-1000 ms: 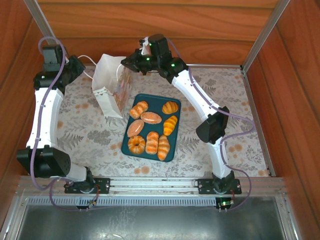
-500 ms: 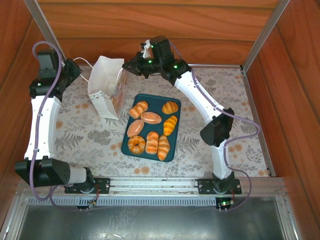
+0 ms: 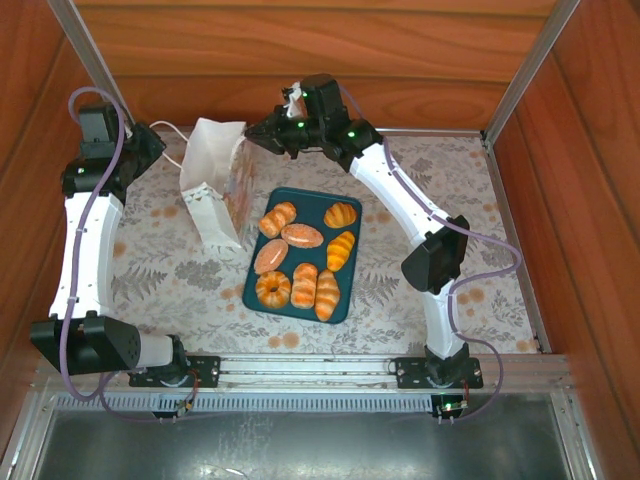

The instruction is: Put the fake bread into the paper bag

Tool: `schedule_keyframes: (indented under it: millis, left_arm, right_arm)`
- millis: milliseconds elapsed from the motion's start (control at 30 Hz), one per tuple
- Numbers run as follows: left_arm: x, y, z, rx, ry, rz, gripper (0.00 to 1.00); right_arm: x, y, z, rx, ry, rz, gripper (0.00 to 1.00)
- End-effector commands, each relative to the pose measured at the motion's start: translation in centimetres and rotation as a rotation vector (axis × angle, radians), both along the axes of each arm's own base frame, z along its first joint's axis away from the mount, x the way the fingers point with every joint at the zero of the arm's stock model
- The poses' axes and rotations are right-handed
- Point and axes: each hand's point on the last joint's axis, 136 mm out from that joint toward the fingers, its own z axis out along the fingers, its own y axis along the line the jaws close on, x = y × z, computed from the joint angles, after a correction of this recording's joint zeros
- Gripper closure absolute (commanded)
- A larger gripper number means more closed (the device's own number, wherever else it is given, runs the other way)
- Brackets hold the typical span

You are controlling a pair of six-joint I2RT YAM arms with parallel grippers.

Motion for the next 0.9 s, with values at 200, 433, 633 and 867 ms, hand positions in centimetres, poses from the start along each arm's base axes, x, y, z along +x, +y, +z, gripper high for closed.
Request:
schedule_keyframes:
  millis: [200, 433, 633, 867]
  left_arm:
    - [-0.1, 0.0, -0.9, -0.013, 0.014, -0.006, 1.0]
    - [-0.4, 0.0, -0.4, -0.003, 0.0, -0.009, 0.84]
    - [-0.8, -0.2, 1.3, 0.004, -0.042, -0.025, 0.32]
    - [-1.5, -0.8, 2.7, -0.012, -0.077, -0.052, 0.0]
  right_arm:
    - [-0.2, -0.6, 1.6, 0.015, -0.039, 0.023, 0.49]
    - [-1.8, -4.5, 2.8, -0.071, -0.115, 0.0, 0.34]
    - [-3.9, -13.1, -0.9, -0.323, -0.151, -0.121, 0.18]
    - [-7.1, -29.7, -10.1, -0.755, -0.035, -0.411, 0.04]
